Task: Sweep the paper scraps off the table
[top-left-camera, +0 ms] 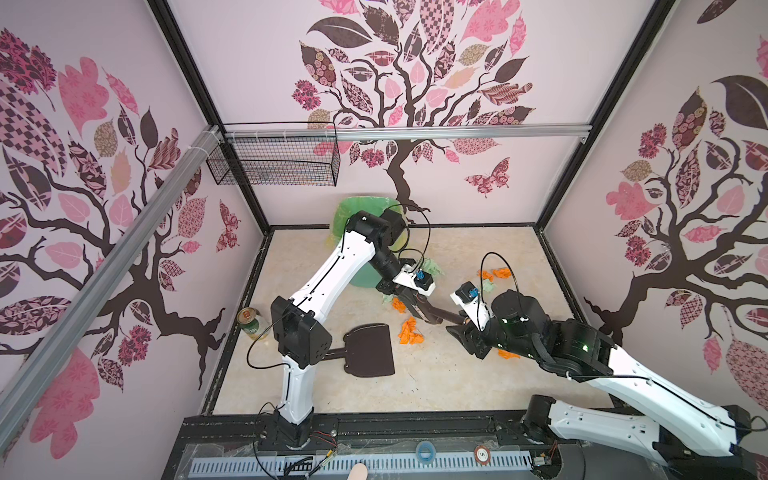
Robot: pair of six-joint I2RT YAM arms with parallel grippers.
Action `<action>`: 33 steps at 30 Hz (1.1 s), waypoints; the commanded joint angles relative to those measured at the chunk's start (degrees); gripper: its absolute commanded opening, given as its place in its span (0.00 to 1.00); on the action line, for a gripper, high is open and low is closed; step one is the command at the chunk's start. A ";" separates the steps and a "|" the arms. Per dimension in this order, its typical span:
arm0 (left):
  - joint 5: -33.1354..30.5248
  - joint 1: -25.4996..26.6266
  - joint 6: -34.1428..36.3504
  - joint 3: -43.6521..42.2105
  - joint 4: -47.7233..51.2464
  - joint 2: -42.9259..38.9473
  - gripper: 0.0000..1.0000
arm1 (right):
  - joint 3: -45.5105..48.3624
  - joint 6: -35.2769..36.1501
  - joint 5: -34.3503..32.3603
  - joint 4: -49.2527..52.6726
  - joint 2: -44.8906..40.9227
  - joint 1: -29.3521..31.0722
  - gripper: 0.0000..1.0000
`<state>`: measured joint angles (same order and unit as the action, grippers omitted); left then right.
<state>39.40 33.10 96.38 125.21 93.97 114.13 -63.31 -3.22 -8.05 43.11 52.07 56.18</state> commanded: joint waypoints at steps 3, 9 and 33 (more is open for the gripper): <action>4.99 1.21 -0.40 0.67 8.74 -3.14 0.00 | -0.97 1.17 -0.26 0.03 1.46 0.16 0.54; 5.82 1.75 -0.59 0.44 8.73 -3.52 0.00 | -0.78 2.49 -0.01 -1.51 1.72 0.15 0.51; 7.18 2.08 -3.17 -0.76 7.03 -3.76 0.00 | 0.28 2.69 2.25 -4.62 0.40 0.20 0.17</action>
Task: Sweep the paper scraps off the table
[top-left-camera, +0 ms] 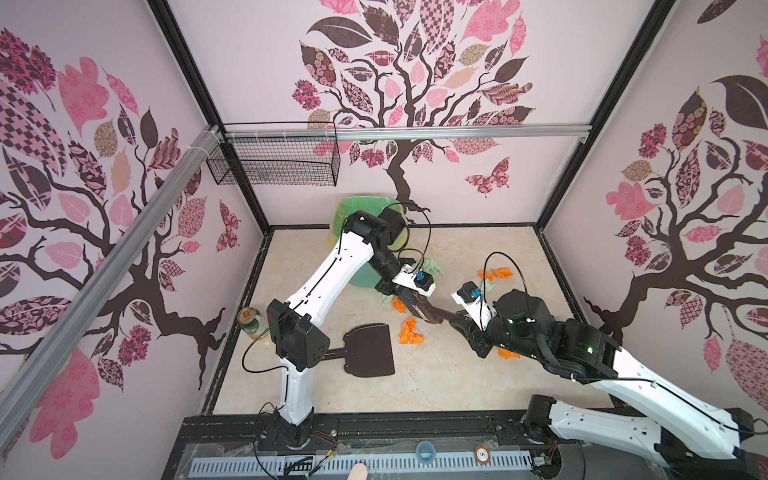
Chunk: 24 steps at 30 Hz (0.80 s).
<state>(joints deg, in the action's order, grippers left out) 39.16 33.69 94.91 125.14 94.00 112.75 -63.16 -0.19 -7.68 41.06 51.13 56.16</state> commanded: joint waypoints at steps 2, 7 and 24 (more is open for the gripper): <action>7.58 1.51 -2.68 -1.90 5.13 -3.11 0.00 | 0.14 -0.64 2.23 -2.43 1.34 0.18 0.13; 8.16 1.24 -5.13 -4.61 0.38 -4.97 0.36 | 0.19 -1.55 1.58 -1.62 0.79 0.18 0.09; 8.21 -0.60 -5.31 -7.43 -1.87 -5.34 0.42 | -1.53 -3.33 0.83 4.27 0.98 0.15 0.05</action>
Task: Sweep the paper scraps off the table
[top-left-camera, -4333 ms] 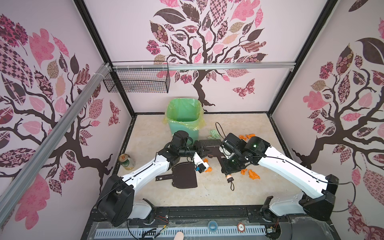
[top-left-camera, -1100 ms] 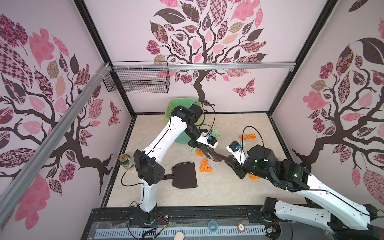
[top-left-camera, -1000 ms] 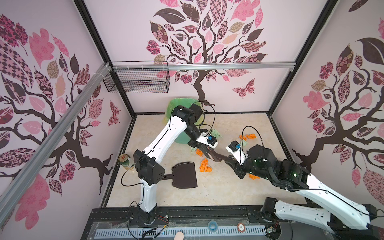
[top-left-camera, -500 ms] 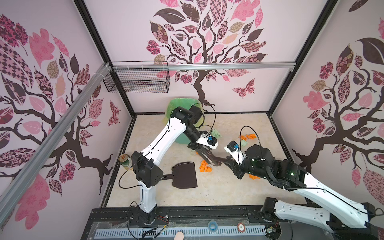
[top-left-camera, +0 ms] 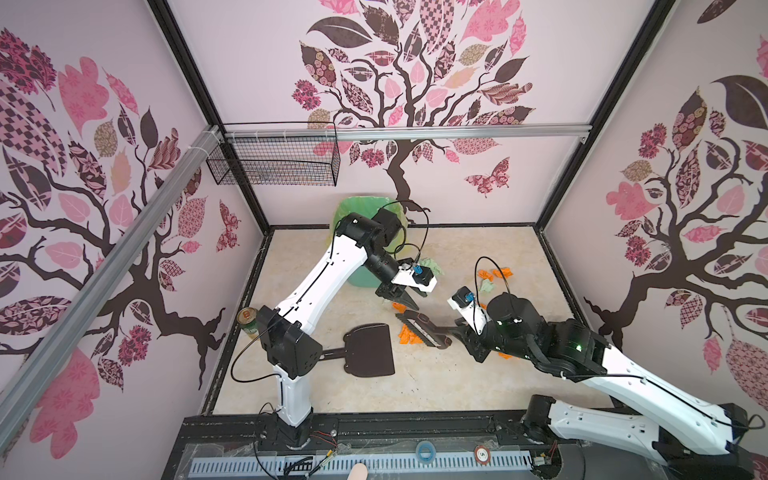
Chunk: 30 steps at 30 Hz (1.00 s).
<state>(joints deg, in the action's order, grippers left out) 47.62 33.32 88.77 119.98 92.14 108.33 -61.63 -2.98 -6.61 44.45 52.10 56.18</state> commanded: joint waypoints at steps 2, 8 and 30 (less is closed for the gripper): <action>-1.07 -0.40 1.72 -3.85 0.03 -0.76 0.42 | -3.80 -0.55 -0.27 1.16 0.11 0.16 0.05; -1.23 -0.23 3.56 -8.34 -0.09 -0.73 0.45 | -4.51 -0.53 0.78 -0.25 0.00 0.18 0.05; -2.51 1.22 0.73 -10.98 -4.72 2.91 0.53 | -5.15 -0.52 2.64 -3.92 -1.14 0.16 0.05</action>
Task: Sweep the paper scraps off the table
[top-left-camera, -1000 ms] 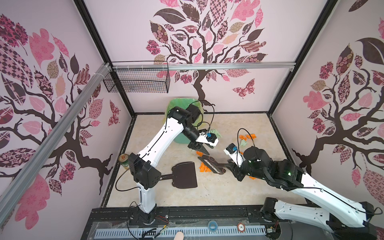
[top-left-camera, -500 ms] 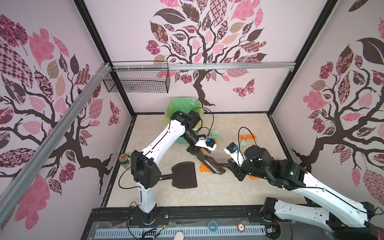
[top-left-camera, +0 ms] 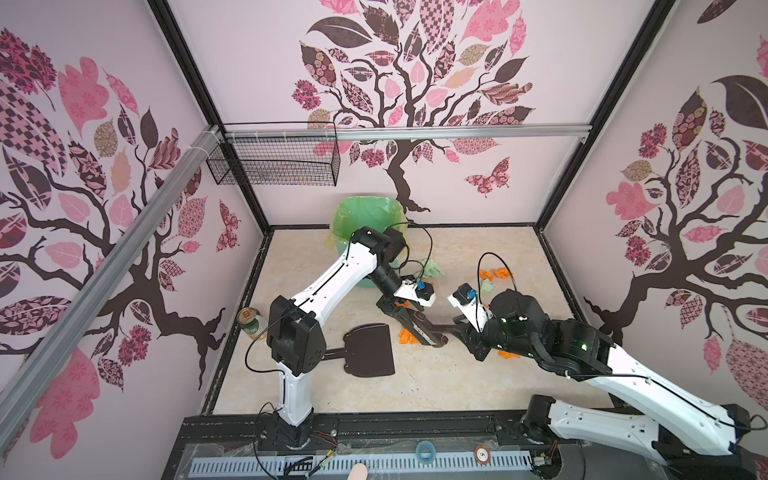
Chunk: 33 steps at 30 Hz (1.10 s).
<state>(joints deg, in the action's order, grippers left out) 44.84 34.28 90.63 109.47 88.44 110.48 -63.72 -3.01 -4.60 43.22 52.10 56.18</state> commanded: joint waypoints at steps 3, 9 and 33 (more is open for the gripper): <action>0.77 0.46 -1.70 0.47 -1.16 0.94 0.36 | -2.46 -0.60 1.08 -3.21 -1.47 0.15 0.05; -0.64 1.13 -2.21 3.83 -0.10 2.36 0.08 | -2.45 -0.38 1.69 -2.76 -1.76 0.18 0.06; -2.94 1.06 0.16 7.16 4.19 2.33 0.00 | -5.05 2.52 5.98 7.77 6.90 0.15 0.30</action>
<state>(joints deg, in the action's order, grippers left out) 38.79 35.07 92.20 114.13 92.86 113.06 -67.18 -0.93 -1.37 50.94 57.91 55.90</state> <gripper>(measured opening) 0.174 0.309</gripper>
